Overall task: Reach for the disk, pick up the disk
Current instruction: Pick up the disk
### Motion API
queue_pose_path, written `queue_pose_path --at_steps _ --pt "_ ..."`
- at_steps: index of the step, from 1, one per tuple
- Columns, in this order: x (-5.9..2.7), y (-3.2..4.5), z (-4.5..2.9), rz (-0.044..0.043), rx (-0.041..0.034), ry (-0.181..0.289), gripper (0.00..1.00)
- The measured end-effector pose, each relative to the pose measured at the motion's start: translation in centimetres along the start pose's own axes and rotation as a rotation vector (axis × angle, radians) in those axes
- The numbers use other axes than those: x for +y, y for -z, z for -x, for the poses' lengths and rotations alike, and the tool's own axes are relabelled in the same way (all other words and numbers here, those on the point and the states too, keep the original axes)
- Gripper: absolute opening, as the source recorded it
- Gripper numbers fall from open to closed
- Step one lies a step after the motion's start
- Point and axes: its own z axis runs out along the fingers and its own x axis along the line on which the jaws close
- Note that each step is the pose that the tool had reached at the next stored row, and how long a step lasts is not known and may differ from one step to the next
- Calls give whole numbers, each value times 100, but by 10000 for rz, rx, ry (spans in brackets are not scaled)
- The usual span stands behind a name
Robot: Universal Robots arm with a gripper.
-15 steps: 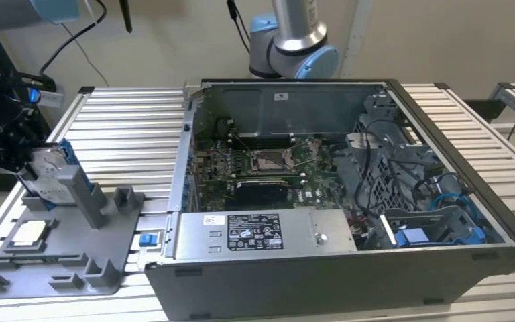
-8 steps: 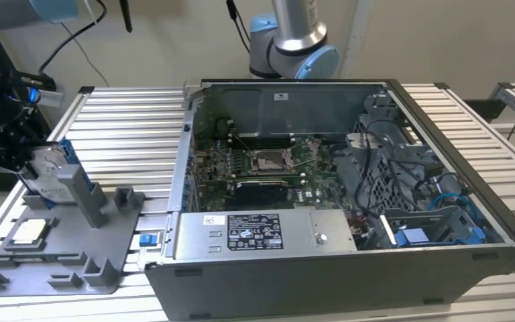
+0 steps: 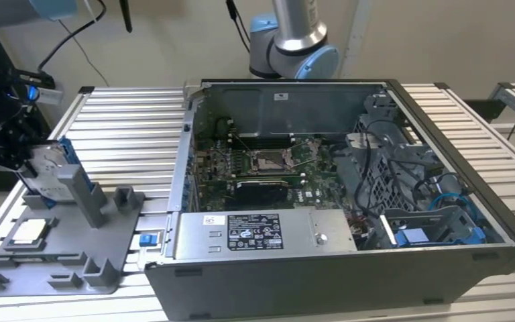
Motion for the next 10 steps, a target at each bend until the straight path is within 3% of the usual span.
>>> queue_pose_path --at_steps 10 --pt "4 260 8 1 1 3 0"
